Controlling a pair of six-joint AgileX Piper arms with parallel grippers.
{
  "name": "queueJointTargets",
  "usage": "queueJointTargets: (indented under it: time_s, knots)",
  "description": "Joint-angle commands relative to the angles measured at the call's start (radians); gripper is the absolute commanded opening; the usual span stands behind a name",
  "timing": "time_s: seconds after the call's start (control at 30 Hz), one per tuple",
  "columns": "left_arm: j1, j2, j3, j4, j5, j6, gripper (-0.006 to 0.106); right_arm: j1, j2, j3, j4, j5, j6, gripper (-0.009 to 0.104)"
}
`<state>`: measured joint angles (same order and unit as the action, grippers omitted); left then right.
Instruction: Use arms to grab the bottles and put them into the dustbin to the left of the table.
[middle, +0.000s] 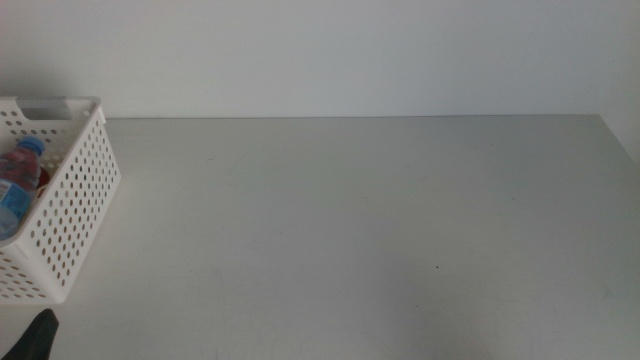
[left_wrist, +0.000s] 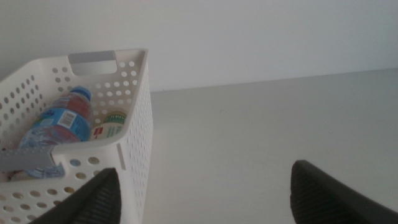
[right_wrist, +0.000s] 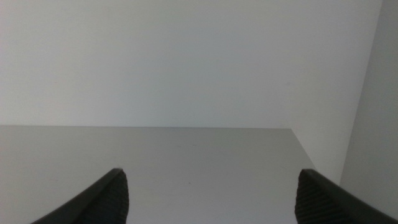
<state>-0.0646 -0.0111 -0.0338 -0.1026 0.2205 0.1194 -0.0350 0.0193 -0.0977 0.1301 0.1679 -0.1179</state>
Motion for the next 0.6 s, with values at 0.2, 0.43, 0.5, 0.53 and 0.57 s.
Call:
queueJointTargets:
  time_s: [0.2, 0.43, 0.5, 0.53, 0.57]
  knots:
    - [-0.003, -0.028, 0.064, -0.016, -0.124, -0.014, 0.094, -0.006, 0.001, 0.003, -0.039, -0.082, -0.004, 0.081]
    - [-0.003, -0.028, 0.066, -0.016, -0.134, -0.014, 0.094, -0.006, -0.055, 0.119, -0.038, -0.074, -0.004, 0.081]
    - [-0.003, -0.027, 0.066, -0.016, -0.135, -0.014, 0.094, -0.006, -0.055, 0.116, -0.036, -0.058, -0.004, 0.081]
    - [-0.003, -0.027, 0.066, -0.016, -0.135, -0.014, 0.094, -0.006, -0.055, 0.116, -0.035, -0.059, -0.004, 0.081]
    - [-0.004, -0.026, 0.065, -0.016, -0.135, -0.014, 0.094, -0.006, -0.055, 0.116, -0.036, -0.054, -0.004, 0.081]
